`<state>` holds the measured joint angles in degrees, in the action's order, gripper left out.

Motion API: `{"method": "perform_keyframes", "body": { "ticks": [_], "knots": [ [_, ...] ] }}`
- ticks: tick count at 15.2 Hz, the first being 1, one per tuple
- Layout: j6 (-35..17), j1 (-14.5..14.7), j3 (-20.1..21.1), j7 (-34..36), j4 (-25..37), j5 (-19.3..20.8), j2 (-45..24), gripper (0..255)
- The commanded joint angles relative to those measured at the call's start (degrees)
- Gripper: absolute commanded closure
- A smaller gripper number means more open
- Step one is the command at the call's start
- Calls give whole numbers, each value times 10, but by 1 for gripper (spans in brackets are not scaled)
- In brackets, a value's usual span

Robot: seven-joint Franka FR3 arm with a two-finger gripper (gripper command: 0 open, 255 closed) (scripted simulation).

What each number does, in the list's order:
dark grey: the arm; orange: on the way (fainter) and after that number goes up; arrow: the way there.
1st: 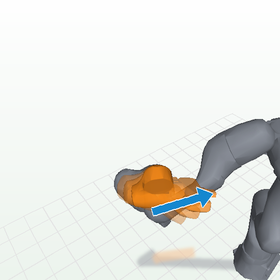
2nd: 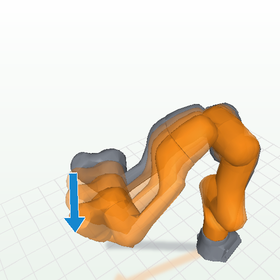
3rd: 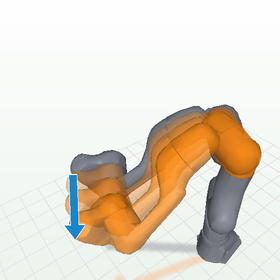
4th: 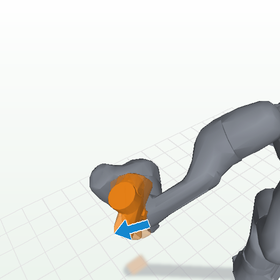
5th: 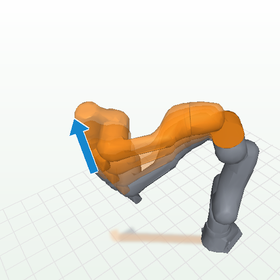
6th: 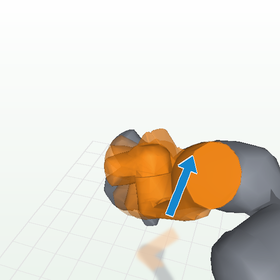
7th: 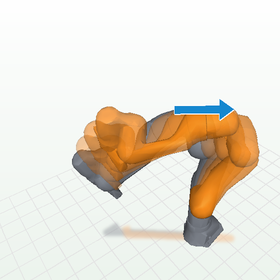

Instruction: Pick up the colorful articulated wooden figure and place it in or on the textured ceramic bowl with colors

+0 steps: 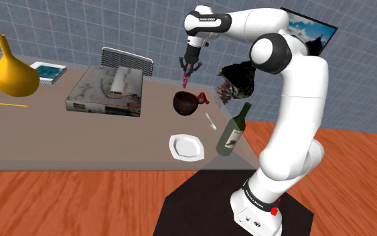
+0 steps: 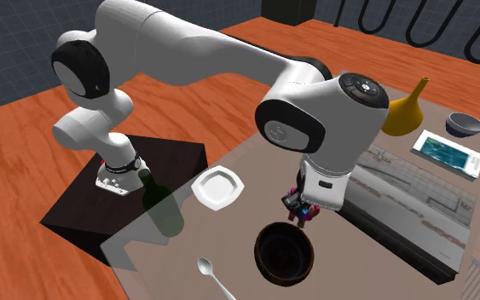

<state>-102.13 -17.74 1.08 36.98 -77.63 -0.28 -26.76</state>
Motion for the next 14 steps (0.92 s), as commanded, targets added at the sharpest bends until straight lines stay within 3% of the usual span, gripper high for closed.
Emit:
{"method": "perform_keyframes", "body": {
  "ticks": [1,4,14],
  "knots": [
    [6,-17,-6,-23,10,-2,-5,255],
    [16,-35,-13,-48,35,-4,-20,255],
    [-56,-35,-12,-49,-28,-4,-29,255]
  ]
}}
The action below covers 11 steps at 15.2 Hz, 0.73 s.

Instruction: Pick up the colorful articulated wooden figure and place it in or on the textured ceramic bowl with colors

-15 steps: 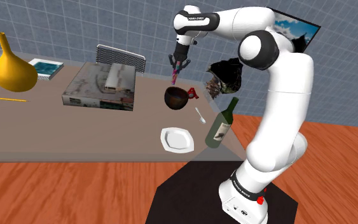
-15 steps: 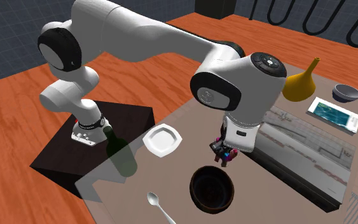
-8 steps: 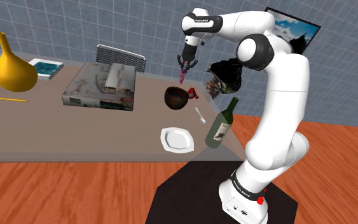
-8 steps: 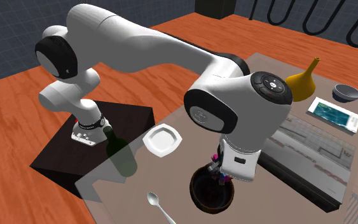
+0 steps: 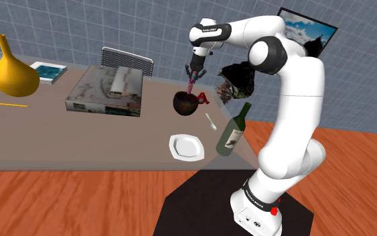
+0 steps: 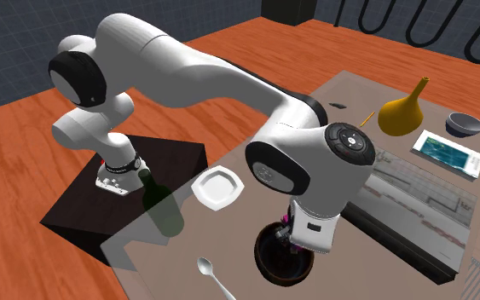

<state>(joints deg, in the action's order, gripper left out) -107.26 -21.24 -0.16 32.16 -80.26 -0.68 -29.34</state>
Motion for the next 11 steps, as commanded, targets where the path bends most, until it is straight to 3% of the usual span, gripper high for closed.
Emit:
{"method": "perform_keyframes", "body": {
  "ticks": [1,6,11],
  "knots": [
    [-12,0,0,0,-7,0,-4,255],
    [-44,0,0,-1,-30,0,-14,255],
    [-44,0,0,-1,-29,0,-14,255]
  ]
}}
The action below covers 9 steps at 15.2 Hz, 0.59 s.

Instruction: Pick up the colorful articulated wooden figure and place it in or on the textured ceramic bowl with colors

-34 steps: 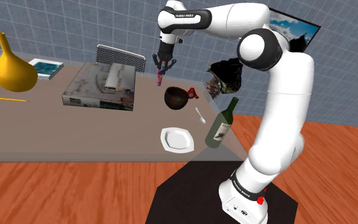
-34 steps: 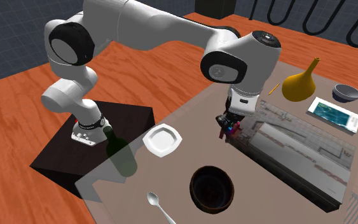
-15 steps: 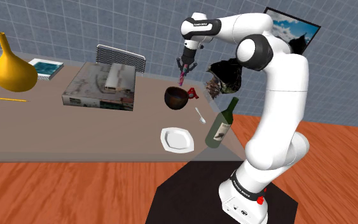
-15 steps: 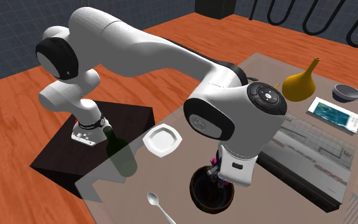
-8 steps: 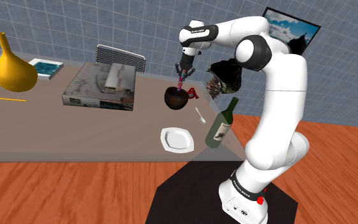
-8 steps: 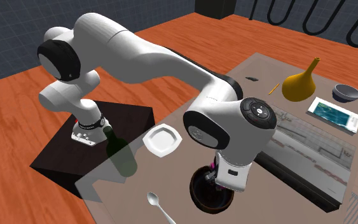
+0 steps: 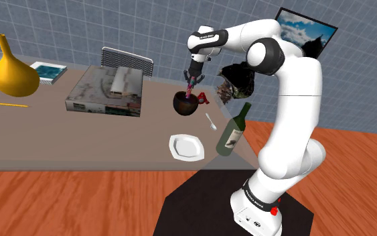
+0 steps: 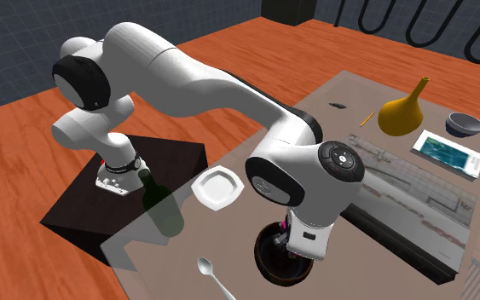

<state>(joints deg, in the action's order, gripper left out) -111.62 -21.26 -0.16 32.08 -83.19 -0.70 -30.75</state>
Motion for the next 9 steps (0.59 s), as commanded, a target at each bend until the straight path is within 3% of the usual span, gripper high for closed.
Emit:
{"method": "perform_keyframes", "body": {
  "ticks": [1,2,3,9],
  "knots": [
    [0,0,0,0,0,0,0,255],
    [0,0,0,0,0,0,0,255],
    [0,0,0,0,0,0,0,0],
    [17,0,0,0,13,0,4,0]
  ]
}}
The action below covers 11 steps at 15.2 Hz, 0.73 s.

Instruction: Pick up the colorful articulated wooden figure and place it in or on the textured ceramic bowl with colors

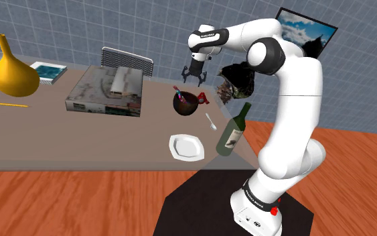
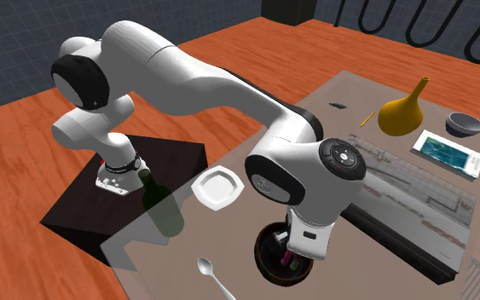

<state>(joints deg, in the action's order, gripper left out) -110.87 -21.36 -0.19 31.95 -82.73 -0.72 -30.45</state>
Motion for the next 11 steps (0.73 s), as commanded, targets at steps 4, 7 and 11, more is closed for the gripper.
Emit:
{"method": "perform_keyframes", "body": {
  "ticks": [4,7,11],
  "knots": [
    [59,1,0,2,50,0,9,0],
    [59,1,0,2,50,0,9,0],
    [59,1,0,2,50,0,9,0]
  ]
}}
